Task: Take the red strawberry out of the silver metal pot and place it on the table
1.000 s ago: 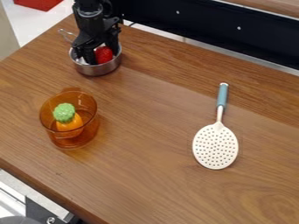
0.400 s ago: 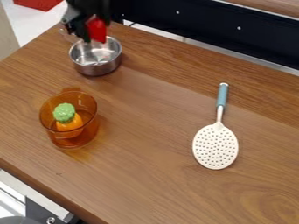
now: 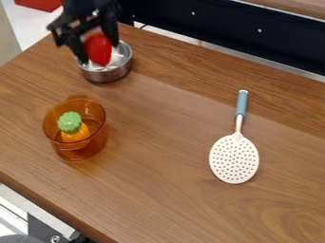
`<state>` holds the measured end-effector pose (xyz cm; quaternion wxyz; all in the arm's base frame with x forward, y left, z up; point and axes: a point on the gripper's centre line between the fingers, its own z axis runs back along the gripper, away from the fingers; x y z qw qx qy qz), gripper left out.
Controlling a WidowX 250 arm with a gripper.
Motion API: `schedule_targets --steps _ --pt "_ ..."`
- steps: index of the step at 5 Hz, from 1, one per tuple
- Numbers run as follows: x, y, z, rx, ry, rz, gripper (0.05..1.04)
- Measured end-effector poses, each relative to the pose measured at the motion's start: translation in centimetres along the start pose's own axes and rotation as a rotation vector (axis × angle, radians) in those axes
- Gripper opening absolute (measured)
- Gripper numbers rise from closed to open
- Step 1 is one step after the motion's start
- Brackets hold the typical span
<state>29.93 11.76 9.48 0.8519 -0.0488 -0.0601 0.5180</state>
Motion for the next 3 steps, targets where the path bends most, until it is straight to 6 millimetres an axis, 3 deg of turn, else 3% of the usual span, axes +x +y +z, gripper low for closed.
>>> schedule_targets --steps 1,3 --pt "-4.6 0.5 -1.2 0.036 0.057 -0.132 0.765" --pt "-11.0 0.6 -3.4 0.063 0.096 -0.28 0.765"
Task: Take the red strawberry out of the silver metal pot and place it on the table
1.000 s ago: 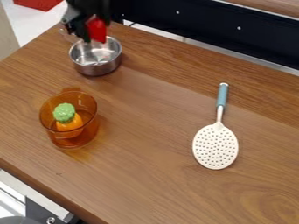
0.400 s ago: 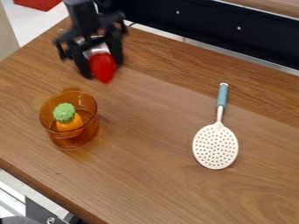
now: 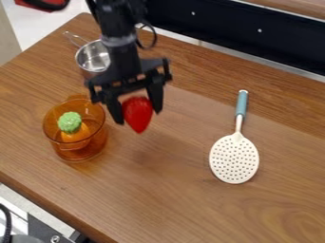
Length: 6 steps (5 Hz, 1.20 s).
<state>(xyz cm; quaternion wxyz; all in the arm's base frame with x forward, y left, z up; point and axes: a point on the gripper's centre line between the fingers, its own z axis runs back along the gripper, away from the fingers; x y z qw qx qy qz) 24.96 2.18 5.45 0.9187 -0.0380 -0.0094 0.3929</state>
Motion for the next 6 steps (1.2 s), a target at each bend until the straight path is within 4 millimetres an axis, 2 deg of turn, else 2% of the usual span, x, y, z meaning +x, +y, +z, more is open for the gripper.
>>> schedule_targets --steps 1,3,4,5,6 --pt "-3.6 -1.3 -2.2 0.024 -0.028 -0.135 0.764" --pt "-7.4 -2.2 -4.1 0.028 -0.068 -0.308 0.764" --pt "-7.5 -2.4 -4.2 0.029 -0.086 -0.322 0.764" --pt "-7.5 -2.1 -4.5 0.052 -0.083 -0.329 0.832" --pt "-7.8 -1.6 -4.5 0.076 -0.047 -0.328 1.0"
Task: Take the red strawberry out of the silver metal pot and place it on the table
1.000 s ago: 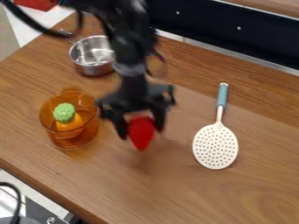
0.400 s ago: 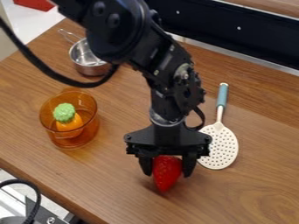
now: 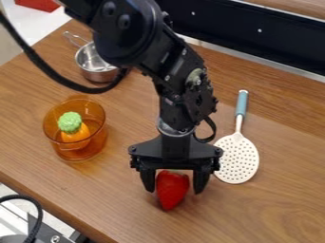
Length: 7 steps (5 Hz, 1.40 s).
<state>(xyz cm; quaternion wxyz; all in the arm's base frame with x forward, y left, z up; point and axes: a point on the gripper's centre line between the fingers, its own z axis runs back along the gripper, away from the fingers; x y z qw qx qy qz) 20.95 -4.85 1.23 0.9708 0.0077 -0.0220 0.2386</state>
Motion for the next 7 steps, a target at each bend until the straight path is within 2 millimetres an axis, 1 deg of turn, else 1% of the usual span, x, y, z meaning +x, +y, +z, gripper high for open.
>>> schedule_targets --steps 1,3,4,5,6,7 --pt "0.0 0.2 0.2 0.006 0.018 -0.001 1.001" --pt "0.5 0.4 1.8 -0.025 0.032 0.027 1.001" --pt "1.4 0.6 2.7 -0.061 0.034 0.048 1.001" --pt "3.5 0.4 3.7 -0.107 -0.005 0.091 1.001" --pt "5.7 -0.2 4.0 -0.135 -0.058 0.134 1.001" --pt "7.9 -1.5 4.5 -0.155 -0.084 0.2 1.001"
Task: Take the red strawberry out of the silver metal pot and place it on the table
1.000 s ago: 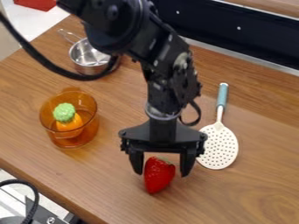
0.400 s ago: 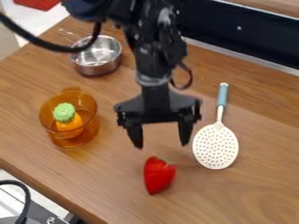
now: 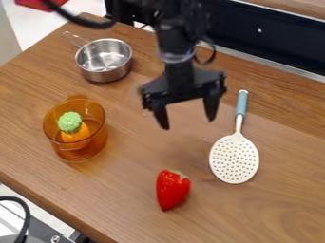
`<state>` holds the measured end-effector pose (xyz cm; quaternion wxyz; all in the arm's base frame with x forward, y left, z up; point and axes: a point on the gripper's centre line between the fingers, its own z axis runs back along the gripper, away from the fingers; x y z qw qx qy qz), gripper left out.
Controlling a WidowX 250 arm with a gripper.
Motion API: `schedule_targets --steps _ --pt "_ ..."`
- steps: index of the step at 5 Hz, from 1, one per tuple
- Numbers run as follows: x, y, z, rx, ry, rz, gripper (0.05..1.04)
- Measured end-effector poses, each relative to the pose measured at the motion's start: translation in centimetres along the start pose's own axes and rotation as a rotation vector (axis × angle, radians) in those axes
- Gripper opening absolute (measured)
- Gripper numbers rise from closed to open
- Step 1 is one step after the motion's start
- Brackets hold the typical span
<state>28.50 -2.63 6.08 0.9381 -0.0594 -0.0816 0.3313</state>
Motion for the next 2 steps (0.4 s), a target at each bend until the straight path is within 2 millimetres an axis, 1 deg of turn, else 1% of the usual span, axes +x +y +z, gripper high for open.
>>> schedule_targets --steps 1,2 --pt "1.4 -2.0 -0.6 0.012 -0.003 0.037 1.001" --pt "1.9 -3.9 -1.0 0.036 -0.048 -0.107 1.001"
